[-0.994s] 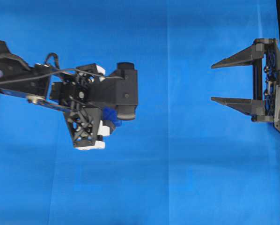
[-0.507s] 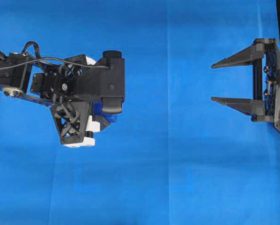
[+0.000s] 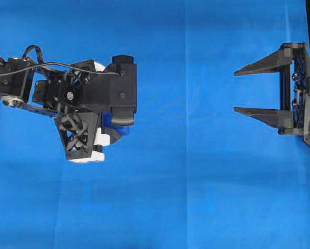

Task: Handover the blue block to the right arm after grasping it with the left arm, then place it in the designated position.
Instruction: 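Lift the cube with the left gripper and rotate it upright toward center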

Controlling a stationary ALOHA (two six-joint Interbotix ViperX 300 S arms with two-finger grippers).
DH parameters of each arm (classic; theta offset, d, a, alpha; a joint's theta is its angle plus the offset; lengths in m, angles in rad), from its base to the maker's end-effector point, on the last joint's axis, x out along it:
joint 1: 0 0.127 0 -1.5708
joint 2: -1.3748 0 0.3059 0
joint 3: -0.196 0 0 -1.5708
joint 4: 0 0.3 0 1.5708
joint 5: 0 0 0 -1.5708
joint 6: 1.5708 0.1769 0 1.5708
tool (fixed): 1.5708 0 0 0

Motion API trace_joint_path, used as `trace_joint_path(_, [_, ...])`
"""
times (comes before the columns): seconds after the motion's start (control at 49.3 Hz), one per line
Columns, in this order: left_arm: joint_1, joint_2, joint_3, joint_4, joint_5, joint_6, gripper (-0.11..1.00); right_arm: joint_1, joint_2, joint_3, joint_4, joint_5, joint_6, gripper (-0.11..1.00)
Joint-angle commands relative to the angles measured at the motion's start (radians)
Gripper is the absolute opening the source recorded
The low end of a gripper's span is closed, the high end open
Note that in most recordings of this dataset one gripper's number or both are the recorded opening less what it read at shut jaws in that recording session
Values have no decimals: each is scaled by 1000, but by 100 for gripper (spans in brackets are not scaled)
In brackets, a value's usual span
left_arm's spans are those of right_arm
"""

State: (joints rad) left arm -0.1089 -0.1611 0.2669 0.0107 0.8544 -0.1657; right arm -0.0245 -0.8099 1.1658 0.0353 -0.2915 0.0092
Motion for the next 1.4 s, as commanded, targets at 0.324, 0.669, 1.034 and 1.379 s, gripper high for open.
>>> trace_joint_path(0.324, [-2,-67,-26,2,-3,-2,46,-2,2,-14,3,-5,0,97])
trace_joint_path(0.669, [-2,-67,-26,2,-3,-2,46,-2,8,-14,3,-6,0,97])
trace_joint_path(1.034, [-2,-81,-5,2,-67,-3,46,-2,8,-14,3,-8,2,97])
trace_joint_path(1.379, [-2,-172,135,8,-456,9,46,-2,9,-14,3,-11,2,97])
